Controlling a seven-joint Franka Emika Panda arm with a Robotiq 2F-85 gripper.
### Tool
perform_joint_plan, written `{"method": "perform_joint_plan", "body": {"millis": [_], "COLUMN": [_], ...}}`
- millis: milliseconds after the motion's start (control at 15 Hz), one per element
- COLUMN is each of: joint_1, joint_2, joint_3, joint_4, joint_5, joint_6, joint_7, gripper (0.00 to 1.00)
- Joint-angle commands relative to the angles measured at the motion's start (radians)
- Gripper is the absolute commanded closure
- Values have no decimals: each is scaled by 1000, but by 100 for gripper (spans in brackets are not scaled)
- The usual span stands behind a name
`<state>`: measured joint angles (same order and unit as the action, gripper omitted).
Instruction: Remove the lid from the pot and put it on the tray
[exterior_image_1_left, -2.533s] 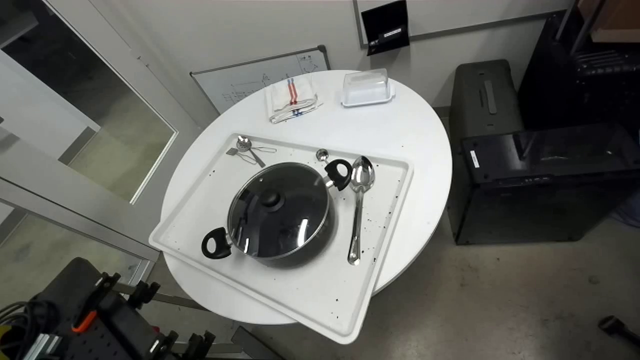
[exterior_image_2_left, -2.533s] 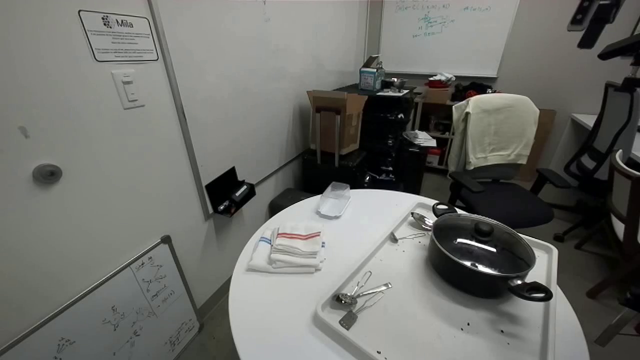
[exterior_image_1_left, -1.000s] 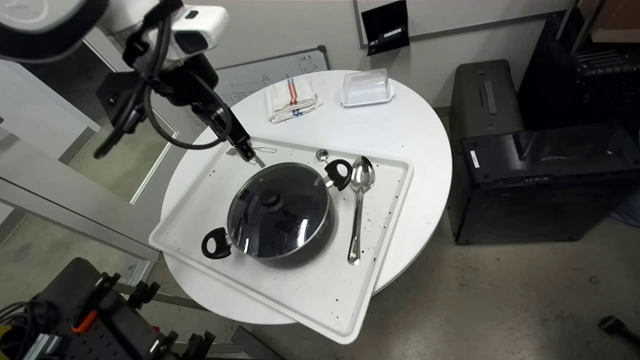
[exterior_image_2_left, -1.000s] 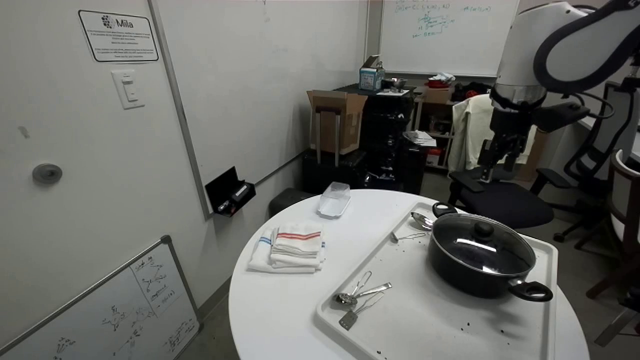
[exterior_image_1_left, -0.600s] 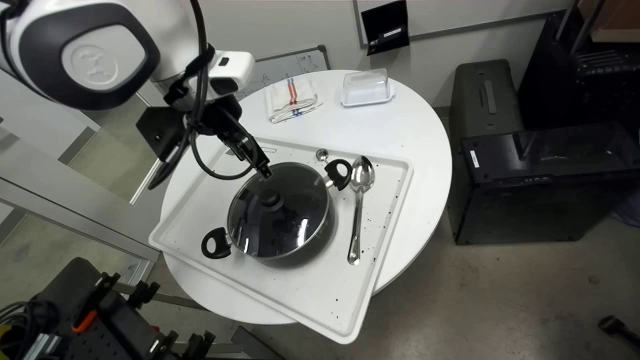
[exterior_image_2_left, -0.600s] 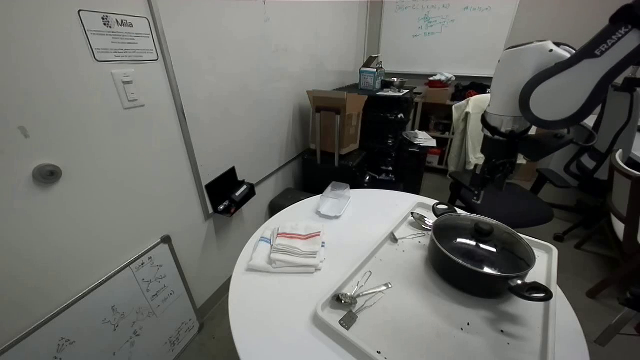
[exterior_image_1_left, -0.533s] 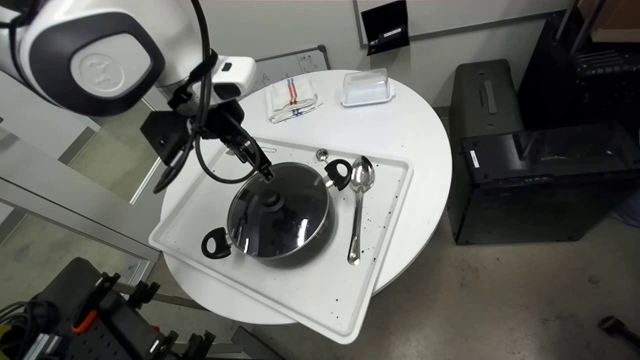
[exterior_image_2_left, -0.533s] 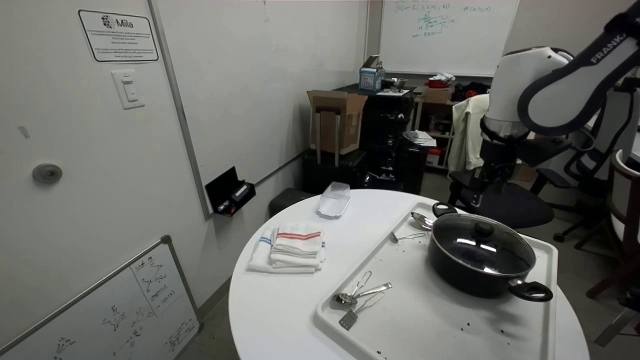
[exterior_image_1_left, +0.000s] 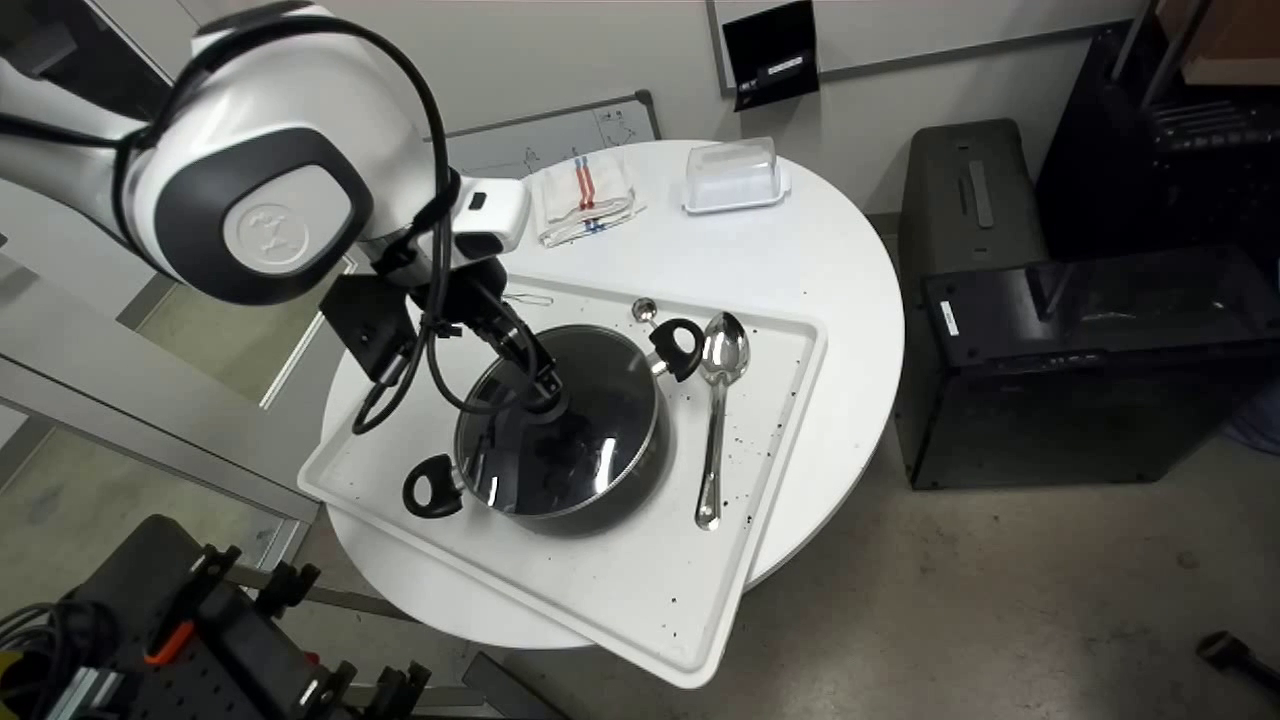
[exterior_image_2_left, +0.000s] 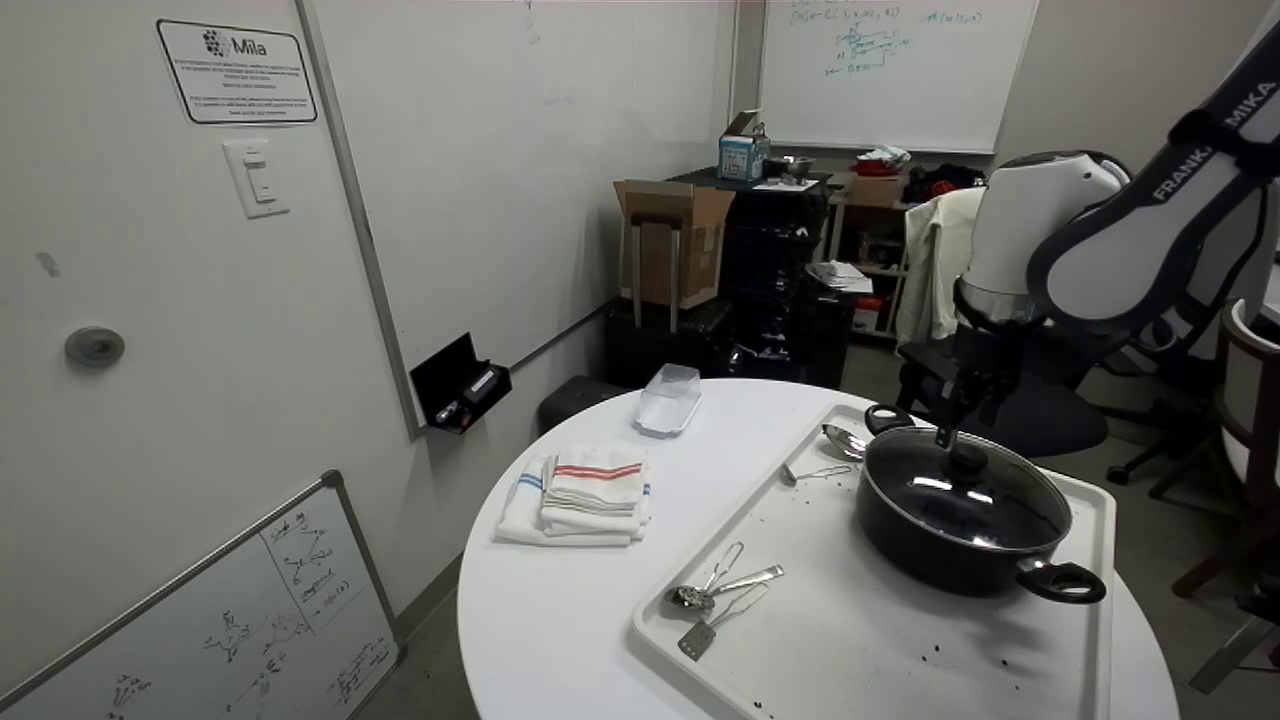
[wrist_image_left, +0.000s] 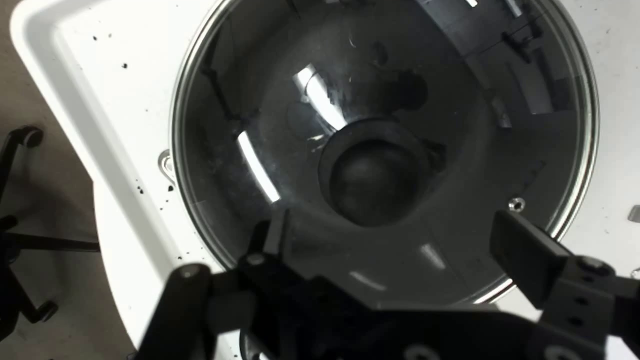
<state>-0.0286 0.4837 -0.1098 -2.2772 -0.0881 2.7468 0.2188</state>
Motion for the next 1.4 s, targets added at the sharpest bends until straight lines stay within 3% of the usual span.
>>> {"method": "perform_joint_plan", "body": {"millis": [0,467,533,667,1000,1333], "joint_1": [30,44,44,45,48,43], "joint_2": [32,70,73,75,64,24], "joint_3": [-25,-39,-40,-40,-41,-40], "joint_4": [-12,-13,-15,-17,-30,-59], "joint_5": [11,19,20,22,26,28], "joint_6": [52,74,80,90,122,128], "joint_7": [13,12,12,11,6,-5], "gripper": [0,0,25,33,71,74]}}
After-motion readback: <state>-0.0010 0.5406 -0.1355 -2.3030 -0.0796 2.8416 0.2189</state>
